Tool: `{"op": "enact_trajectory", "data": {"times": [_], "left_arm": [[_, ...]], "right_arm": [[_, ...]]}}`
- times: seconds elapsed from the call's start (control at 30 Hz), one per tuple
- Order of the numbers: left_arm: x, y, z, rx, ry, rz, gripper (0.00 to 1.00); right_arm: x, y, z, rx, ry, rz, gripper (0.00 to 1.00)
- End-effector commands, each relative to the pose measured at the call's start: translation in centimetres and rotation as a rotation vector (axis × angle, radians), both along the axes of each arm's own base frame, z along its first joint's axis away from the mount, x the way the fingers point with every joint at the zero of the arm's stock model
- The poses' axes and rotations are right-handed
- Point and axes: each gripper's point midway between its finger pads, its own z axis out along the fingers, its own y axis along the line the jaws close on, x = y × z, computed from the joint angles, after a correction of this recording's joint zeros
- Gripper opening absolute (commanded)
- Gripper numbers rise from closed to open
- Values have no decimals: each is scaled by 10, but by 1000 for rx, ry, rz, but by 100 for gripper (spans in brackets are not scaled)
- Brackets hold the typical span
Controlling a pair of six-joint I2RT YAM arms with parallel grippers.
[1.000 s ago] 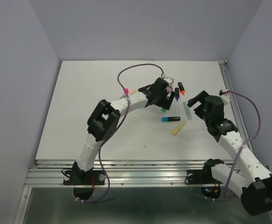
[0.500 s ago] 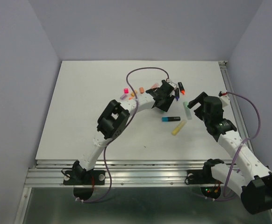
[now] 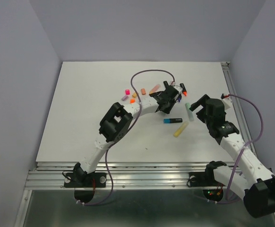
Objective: Open the pen caps
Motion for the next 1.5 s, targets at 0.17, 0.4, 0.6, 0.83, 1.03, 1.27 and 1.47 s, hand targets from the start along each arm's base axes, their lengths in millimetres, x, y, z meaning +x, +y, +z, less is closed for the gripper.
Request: {"op": "enact_trajectory", "data": {"times": [0.17, 0.4, 0.6, 0.83, 1.03, 1.27, 1.47], "left_arm": [[-33, 34, 4, 2, 34, 47, 0], [-59, 54, 90, -279, -40, 203, 0], [-97, 67, 123, -417, -85, 221, 0], [-124, 65, 129, -447, -63, 196, 0], [-135, 59, 138, -479, -56, 176, 0], [-148, 47, 160, -549, -59, 132, 0], [-146, 45, 161, -546, -69, 138, 0]], "right_arm": [[-8, 6, 2, 30, -35, 38, 100], [-6, 79, 15, 144, -118, 465, 100], [-5, 135, 29, 313, -159, 723, 100], [-3, 176, 38, 352, -196, 797, 100], [-3, 190, 39, 378, -207, 800, 100], [5, 200, 16, 362, -133, 779, 99], [5, 213, 22, 365, -157, 811, 73]]}}
